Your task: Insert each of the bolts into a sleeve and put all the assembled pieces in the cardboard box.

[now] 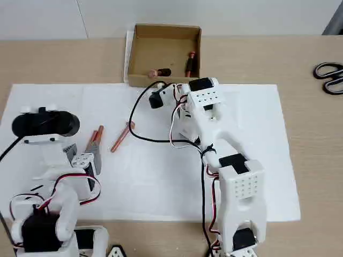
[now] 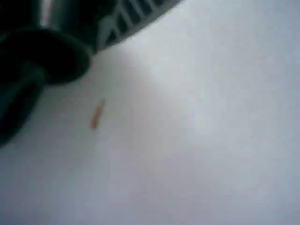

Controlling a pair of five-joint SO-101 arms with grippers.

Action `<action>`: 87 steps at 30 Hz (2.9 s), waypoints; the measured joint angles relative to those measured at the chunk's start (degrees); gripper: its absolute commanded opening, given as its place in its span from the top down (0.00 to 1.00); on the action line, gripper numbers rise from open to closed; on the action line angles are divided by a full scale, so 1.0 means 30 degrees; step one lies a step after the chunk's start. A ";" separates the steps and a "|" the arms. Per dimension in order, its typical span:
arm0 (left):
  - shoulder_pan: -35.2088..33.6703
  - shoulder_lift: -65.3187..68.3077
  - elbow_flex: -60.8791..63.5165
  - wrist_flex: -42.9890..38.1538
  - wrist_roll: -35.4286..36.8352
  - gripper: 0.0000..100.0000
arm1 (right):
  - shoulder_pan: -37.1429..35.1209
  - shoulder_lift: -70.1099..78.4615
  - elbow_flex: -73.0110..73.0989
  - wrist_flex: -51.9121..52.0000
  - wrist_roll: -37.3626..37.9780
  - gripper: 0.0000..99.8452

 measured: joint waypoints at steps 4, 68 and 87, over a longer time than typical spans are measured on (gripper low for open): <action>0.0000 0.0000 0.0000 0.0000 0.0000 0.86 | -0.0059 -0.0352 -0.0703 0.2491 -0.0821 0.99; 0.3018 3.4549 -1.8081 -0.0205 -0.9201 0.89 | 0.3927 -1.6586 0.5890 0.3516 -0.6681 1.00; 0.3868 3.6161 -1.8696 -0.0381 -0.9231 1.00 | 0.3927 -1.6586 0.5890 0.3516 -0.6681 1.00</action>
